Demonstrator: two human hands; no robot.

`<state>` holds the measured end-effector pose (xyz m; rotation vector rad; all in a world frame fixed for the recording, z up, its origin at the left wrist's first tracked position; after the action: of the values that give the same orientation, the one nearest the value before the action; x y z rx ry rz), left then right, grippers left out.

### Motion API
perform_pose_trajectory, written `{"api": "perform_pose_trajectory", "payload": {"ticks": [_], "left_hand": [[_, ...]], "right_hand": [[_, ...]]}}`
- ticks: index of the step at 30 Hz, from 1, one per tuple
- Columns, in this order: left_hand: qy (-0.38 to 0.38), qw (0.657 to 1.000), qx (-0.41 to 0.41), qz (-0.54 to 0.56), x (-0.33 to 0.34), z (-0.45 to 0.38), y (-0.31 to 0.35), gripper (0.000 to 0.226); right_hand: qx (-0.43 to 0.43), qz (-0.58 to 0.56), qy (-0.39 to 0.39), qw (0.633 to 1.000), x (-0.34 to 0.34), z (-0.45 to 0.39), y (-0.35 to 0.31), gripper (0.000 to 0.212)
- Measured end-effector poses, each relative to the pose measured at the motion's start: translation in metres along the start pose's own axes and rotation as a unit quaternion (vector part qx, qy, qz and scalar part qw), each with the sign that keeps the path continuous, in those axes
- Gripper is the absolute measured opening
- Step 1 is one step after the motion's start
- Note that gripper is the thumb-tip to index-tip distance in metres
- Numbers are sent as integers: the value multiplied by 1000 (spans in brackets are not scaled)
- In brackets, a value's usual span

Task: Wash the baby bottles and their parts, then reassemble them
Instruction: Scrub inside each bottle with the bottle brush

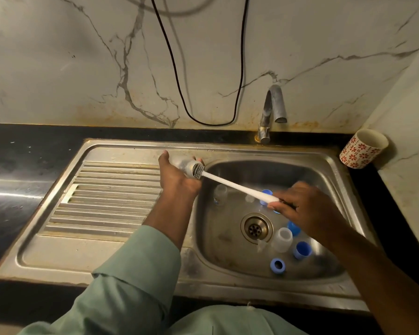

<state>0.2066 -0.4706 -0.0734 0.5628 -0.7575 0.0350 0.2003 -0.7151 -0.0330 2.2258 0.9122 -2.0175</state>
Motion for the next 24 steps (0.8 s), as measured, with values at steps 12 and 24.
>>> {"api": "perform_pose_trajectory", "payload": {"ticks": [12,24], "left_hand": [[14,998,-4,-66,-4,2,-1,61],[34,940,314,-129,0,-14,42,67]], "right_hand": [[109,-3,-41,993,20,-8,23,62],[168,-195,-139,956,28,8,14,24]]}}
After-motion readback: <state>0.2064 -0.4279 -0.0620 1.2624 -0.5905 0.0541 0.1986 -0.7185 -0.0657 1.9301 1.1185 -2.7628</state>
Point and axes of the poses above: each hand's wrist, its own z-axis away from the middle knuckle, its own x-axis out of the palm, y = z × x, the point moved 7 cm from there along -z, towards the middle knuckle, and after that the axes turned 15 degrees about x, right-handed, at the moved point
